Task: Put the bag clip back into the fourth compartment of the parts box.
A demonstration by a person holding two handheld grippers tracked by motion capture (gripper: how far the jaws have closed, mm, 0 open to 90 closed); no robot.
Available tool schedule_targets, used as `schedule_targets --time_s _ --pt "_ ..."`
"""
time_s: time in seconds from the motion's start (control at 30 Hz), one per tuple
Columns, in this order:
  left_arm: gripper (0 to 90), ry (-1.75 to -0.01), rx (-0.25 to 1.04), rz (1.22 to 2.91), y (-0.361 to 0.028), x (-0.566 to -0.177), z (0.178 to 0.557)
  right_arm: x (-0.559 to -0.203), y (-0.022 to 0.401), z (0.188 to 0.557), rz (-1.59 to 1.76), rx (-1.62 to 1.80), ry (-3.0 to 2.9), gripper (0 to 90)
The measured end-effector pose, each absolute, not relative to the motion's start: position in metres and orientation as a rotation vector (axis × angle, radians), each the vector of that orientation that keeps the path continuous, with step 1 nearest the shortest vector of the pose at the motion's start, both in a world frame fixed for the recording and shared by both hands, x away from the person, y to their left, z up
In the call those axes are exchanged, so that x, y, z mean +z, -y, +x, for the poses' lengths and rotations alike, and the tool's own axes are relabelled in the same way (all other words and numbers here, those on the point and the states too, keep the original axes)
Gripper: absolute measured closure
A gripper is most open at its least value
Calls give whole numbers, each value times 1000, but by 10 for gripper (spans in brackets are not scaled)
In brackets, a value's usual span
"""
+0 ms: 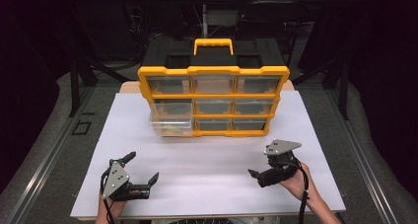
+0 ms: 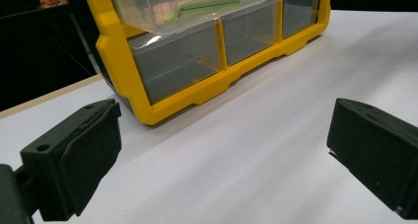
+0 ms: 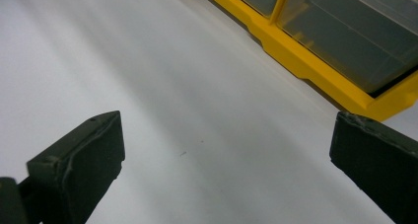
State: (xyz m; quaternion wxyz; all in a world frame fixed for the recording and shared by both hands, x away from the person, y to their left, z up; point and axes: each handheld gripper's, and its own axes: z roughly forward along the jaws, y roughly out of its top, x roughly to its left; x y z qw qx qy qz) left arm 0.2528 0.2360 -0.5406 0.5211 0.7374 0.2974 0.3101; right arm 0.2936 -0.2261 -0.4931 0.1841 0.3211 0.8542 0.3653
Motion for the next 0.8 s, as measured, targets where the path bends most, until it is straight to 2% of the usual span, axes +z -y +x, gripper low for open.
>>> schedule_targets --time_s 0.8 --pt "4 -704 733 1771 -235 -540 254 -522 247 257 900 1124 -2224 0"
